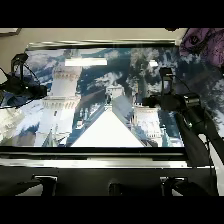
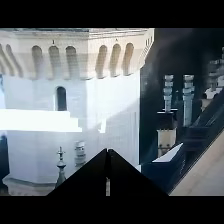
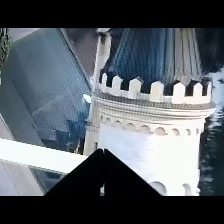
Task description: Fold the clothes and pants, and hang the long-sleeved shirts on hangers.
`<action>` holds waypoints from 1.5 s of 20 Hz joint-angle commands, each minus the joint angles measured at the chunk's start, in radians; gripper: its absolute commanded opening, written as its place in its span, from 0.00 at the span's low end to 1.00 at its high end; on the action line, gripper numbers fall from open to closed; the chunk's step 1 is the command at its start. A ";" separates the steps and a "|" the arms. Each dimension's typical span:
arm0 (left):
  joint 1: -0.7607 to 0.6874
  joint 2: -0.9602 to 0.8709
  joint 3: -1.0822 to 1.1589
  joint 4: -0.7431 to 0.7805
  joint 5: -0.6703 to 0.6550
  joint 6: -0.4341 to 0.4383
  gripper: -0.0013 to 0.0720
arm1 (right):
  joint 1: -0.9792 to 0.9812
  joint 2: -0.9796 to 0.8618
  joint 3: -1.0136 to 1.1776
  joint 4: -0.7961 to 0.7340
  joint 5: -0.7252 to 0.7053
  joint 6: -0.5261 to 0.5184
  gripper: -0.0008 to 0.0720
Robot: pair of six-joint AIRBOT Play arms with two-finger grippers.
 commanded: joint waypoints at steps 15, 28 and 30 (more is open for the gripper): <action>0.000 0.001 0.000 0.000 0.000 0.000 0.05 | 0.001 0.000 0.001 0.000 0.000 0.000 0.06; 0.000 0.001 0.000 -0.011 -0.007 -0.030 0.05 | 0.001 0.000 0.001 0.000 0.000 0.000 0.06; 0.002 0.000 -0.001 0.014 -0.038 -0.105 0.80 | 0.001 0.000 0.001 0.000 0.000 0.000 0.06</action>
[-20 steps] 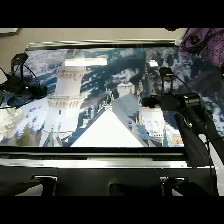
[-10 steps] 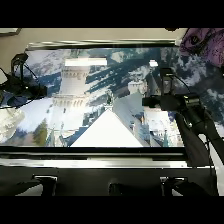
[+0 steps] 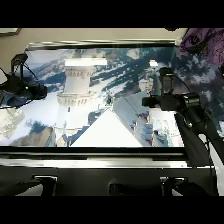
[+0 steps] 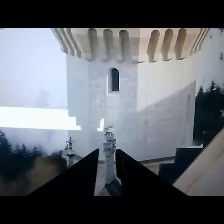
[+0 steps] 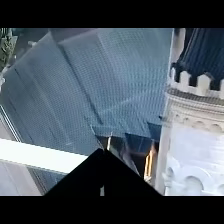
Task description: Fold the clothes and pants, and hang the long-sleeved shirts on hangers.
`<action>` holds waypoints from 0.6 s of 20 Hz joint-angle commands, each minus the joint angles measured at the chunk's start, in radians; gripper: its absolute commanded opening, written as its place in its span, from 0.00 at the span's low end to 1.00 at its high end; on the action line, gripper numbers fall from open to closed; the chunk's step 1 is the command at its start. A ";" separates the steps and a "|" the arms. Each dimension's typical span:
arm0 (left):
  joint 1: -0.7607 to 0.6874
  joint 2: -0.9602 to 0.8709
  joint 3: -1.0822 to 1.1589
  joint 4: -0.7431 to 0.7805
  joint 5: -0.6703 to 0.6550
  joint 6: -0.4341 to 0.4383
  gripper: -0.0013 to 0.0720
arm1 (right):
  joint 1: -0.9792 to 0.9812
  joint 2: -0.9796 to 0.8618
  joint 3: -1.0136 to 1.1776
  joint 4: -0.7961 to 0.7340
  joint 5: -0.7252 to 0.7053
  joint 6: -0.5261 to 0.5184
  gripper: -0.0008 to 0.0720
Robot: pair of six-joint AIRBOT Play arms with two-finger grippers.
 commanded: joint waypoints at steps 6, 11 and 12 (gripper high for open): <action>0.238 0.013 -0.001 0.240 -0.137 -0.164 1.00 | 0.001 0.000 0.001 0.017 -0.001 0.008 0.06; 0.508 0.007 -0.001 0.150 0.051 -0.069 1.00 | 0.001 0.000 0.001 0.019 0.000 0.008 0.06; 0.541 -0.001 -0.001 0.125 0.110 -0.040 1.00 | 0.001 0.000 0.001 0.019 0.000 0.008 0.06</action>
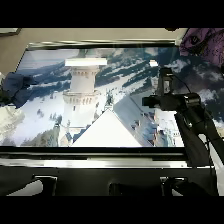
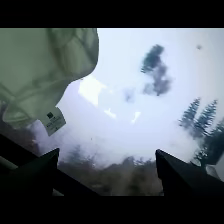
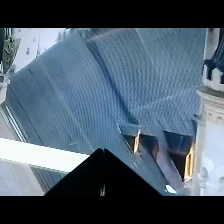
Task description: Fold the clothes and pants, and hang the long-sleeved shirts on hangers.
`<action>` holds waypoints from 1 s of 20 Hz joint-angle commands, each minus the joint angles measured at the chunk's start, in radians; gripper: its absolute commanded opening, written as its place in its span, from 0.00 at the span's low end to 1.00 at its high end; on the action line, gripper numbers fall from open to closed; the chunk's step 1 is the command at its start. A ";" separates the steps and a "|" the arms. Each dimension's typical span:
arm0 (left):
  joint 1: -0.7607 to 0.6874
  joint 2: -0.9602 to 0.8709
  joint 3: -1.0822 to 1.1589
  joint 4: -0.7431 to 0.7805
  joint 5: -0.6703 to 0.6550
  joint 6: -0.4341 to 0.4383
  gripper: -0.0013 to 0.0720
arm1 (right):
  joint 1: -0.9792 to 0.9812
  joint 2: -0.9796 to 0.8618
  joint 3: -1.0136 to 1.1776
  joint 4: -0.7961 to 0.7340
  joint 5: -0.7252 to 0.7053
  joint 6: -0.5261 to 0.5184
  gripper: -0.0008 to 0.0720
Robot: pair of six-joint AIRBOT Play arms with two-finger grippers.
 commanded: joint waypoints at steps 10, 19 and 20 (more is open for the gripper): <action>0.336 -0.296 0.000 -0.216 0.338 0.186 1.00 | 0.001 0.000 0.001 0.006 -0.001 0.000 0.06; 0.332 -0.470 0.000 -0.228 0.391 0.222 0.04 | 0.001 0.000 0.001 0.006 -0.001 0.000 0.06; 0.321 -0.465 0.001 -0.229 0.364 0.232 0.04 | 0.001 0.000 0.001 0.006 -0.001 0.000 0.06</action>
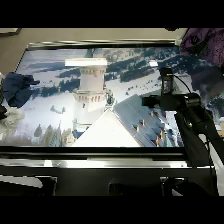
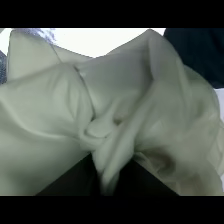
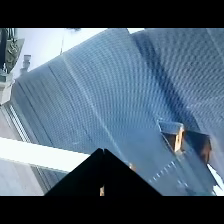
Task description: Fold the clothes and pants, and hang the long-sleeved shirts on hangers.
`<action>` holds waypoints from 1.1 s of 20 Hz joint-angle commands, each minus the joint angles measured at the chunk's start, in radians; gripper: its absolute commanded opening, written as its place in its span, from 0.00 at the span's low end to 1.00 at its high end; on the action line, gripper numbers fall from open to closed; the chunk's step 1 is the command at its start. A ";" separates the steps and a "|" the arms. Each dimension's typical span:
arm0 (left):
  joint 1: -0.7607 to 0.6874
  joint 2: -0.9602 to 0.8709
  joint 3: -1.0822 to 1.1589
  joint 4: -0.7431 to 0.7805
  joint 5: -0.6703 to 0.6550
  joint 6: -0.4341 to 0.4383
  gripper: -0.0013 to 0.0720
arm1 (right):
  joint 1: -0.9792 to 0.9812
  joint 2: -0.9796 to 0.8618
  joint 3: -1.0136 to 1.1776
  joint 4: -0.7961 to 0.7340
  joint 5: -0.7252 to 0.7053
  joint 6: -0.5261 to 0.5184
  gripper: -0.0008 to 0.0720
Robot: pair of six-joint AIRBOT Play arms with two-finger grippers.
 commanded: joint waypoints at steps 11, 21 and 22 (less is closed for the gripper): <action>-0.652 0.253 0.000 -0.429 -0.148 -0.097 0.04 | 0.001 0.118 0.001 -0.016 -0.153 -0.077 0.06; -1.453 0.070 -0.001 -0.360 0.050 -0.474 0.20 | 0.001 0.248 0.000 -0.130 -0.369 -0.220 0.38; -1.458 0.051 0.000 -0.365 0.053 -0.486 0.44 | 0.001 0.248 -0.002 -0.123 -0.366 -0.219 0.45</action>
